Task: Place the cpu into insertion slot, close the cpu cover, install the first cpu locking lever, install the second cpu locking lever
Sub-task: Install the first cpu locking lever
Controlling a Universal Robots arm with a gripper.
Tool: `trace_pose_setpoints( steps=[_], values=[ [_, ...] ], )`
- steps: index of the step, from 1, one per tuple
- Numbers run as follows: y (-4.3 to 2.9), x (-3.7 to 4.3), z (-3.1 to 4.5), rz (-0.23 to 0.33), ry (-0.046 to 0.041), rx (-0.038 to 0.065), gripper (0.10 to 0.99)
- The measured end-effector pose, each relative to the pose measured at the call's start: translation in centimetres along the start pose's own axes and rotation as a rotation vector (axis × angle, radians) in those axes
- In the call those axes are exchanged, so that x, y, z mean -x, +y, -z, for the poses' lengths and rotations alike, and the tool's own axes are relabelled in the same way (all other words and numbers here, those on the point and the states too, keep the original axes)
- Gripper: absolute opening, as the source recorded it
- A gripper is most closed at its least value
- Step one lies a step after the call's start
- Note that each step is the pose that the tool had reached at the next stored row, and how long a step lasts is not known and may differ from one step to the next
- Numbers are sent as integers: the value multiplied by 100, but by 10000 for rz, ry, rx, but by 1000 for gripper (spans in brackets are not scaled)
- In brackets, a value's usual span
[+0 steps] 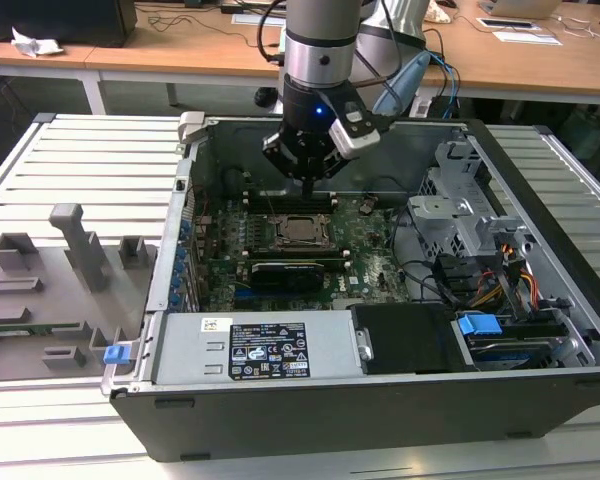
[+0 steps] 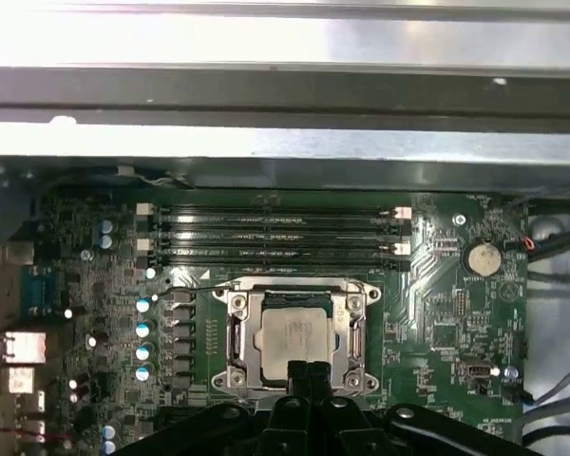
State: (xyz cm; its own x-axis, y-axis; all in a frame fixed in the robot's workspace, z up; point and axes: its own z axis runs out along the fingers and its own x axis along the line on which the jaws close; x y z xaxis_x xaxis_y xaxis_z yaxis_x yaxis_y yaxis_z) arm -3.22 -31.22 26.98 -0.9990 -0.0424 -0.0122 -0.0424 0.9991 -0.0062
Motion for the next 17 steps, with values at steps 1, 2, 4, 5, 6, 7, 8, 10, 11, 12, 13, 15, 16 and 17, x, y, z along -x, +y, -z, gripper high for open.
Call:
trace_pose_setpoints(
  steps=[1, 2, 4, 5, 6, 7, 8, 10, 11, 12, 13, 15, 16, 17],
  values=[
    [0, 0, 0, 201, -1, 2, 106],
    [0, 0, 0, 480, -3, 6, 106],
    [0, 0, 0, 1079, -7, 13, 106],
    [0, 0, 0, 1412, -9, 17, 106],
    [0, 0, 0, 1559, -10, 19, 106],
    [0, 0, 0, 1736, -11, 21, 106],
    [0, -1, -1, 1845, -14, 39, 106],
    [2, -48, -1, 1839, -19, 47, 106],
    [3, -64, -1, 1829, -19, 47, 106],
    [4, -88, -1, 1797, -18, 47, 106],
    [5, -104, -1, 1767, -18, 46, 106],
    [6, -131, 0, 1710, -17, 45, 106],
    [7, -140, 0, 1588, -16, 44, 106],
    [6, -140, -1, 1375, -14, 40, 106]
  ],
)
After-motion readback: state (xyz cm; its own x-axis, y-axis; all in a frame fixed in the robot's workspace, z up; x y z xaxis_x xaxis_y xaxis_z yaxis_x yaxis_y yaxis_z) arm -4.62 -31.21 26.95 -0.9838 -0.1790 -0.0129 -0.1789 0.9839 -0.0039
